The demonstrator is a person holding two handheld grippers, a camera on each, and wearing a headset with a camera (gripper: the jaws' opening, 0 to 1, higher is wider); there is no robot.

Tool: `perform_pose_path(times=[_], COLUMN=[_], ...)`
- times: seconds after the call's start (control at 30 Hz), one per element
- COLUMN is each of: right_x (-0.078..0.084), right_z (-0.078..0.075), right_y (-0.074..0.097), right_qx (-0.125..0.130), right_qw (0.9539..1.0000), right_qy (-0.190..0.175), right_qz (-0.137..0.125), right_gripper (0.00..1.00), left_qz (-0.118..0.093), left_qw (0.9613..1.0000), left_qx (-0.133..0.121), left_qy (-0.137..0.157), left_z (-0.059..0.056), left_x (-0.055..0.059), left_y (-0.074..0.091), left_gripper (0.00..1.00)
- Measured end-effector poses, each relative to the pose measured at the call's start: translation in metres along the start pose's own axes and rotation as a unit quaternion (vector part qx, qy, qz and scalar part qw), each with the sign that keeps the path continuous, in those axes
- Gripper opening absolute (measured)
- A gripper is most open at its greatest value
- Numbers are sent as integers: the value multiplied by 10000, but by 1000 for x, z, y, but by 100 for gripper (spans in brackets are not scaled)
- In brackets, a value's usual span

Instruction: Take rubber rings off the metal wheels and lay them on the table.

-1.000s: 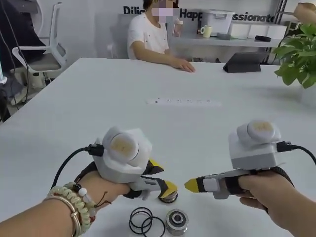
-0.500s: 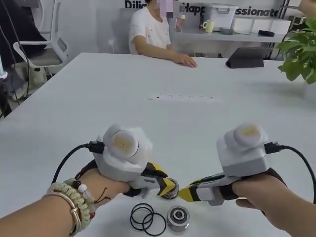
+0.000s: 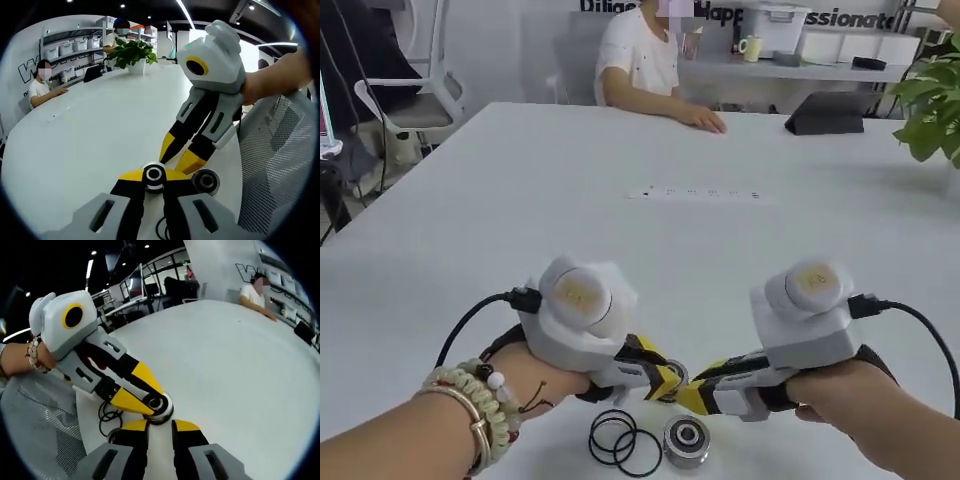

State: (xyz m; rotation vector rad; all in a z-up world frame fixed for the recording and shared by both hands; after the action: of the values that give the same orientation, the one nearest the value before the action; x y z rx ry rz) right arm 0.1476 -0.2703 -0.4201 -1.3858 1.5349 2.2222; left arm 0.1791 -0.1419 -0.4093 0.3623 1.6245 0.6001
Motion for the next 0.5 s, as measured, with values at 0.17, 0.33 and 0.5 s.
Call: perform_pose_path(times=[0.17, 0.33, 0.5], right_x=[0, 1, 0], right_z=[3, 2, 2], right_y=[-1, 1, 2], right_qx=[12, 0, 174], right_qw=[9996, 9991, 9973], right_qy=[286, 417, 708], right_qz=[-13, 20, -1], right_gripper=[12, 3, 0], left_qz=[-41, -70, -77], left_qw=[10000, 10000, 9999], left_qx=[-12, -26, 24], left_qy=[45, 63, 121], left_z=[0, 0, 1], left_x=[0, 0, 1], left_y=[-1, -1, 0], left_gripper=[8, 8, 7])
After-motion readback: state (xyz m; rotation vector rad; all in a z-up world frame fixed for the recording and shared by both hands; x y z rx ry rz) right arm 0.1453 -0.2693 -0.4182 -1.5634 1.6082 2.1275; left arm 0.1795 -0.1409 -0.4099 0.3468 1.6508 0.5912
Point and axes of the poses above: the centre of the closed fingertips' face, and the gripper's own axes: y roughly backward along the fingers, z roughly to its left, x roughly out of its underside, the point moved 9 cm from there along y, roughly backward along the fingers, and after that the axes turned 8 degrees about x, right-handed, at the moved point
